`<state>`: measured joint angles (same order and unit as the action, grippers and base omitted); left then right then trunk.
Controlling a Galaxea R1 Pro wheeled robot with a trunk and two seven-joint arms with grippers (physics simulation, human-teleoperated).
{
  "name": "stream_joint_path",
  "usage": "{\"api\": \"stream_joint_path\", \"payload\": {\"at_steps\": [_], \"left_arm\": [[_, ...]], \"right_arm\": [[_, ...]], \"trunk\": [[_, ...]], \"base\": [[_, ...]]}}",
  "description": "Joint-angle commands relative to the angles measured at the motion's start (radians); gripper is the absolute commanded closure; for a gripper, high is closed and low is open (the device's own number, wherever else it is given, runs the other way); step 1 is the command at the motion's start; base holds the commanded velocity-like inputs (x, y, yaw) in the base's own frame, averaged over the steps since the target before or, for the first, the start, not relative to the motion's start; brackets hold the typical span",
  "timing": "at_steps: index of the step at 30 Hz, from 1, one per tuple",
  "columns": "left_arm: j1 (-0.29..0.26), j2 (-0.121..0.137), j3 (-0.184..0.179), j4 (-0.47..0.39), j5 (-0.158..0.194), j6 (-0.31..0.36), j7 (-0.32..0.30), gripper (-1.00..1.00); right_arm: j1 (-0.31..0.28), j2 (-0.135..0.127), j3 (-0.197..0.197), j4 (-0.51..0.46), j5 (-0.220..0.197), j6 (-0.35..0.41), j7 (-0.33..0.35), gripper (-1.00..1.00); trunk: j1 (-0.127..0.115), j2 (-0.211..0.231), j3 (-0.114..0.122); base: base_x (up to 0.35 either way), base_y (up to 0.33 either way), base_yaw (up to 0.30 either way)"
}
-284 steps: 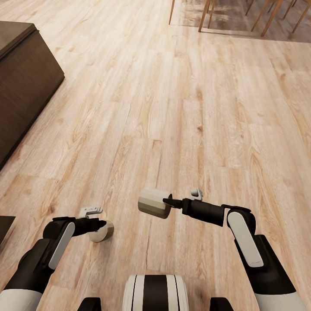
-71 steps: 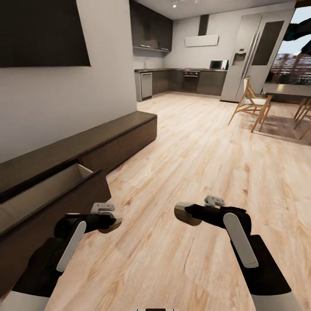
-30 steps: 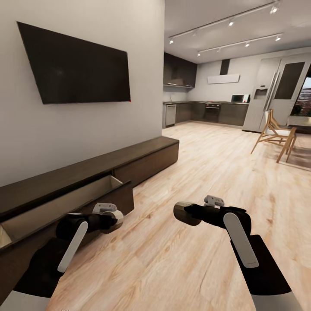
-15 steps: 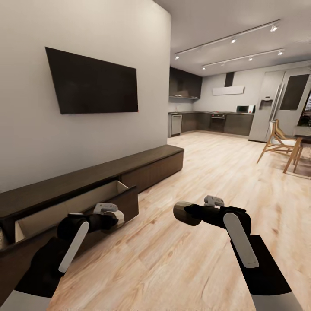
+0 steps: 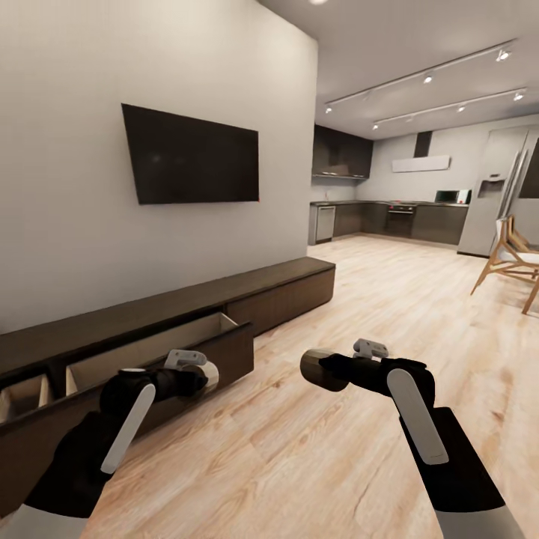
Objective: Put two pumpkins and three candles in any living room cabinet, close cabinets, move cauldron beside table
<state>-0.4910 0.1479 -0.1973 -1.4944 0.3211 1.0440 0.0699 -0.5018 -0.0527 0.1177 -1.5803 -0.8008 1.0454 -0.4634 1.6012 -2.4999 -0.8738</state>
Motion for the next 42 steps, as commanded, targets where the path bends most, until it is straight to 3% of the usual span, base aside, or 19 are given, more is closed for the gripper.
{"api": "stream_joint_path", "payload": {"at_steps": [1,30,42], "left_arm": [[-0.001,0.001,-0.002,-0.003,0.007,0.003,0.007,1.00],[-0.002,-0.001,-0.001,-0.007,0.008,0.003,0.007,1.00],[-0.003,-0.001,-0.001,-0.007,0.016,0.003,0.007,1.00]], "right_arm": [[-0.001,-0.001,0.002,-0.001,-0.009,0.002,-0.010,1.00],[-0.001,-0.001,0.005,-0.001,-0.009,0.002,-0.011,1.00],[-0.001,-0.001,0.005,-0.001,-0.009,0.002,-0.012,1.00]], "trunk": [[0.000,-0.001,-0.001],[0.000,-0.001,-0.001],[0.000,-0.001,-0.001]], "base": [[-0.001,-0.077,0.277],[0.083,-0.239,0.287],[0.117,-0.135,0.288]]}}
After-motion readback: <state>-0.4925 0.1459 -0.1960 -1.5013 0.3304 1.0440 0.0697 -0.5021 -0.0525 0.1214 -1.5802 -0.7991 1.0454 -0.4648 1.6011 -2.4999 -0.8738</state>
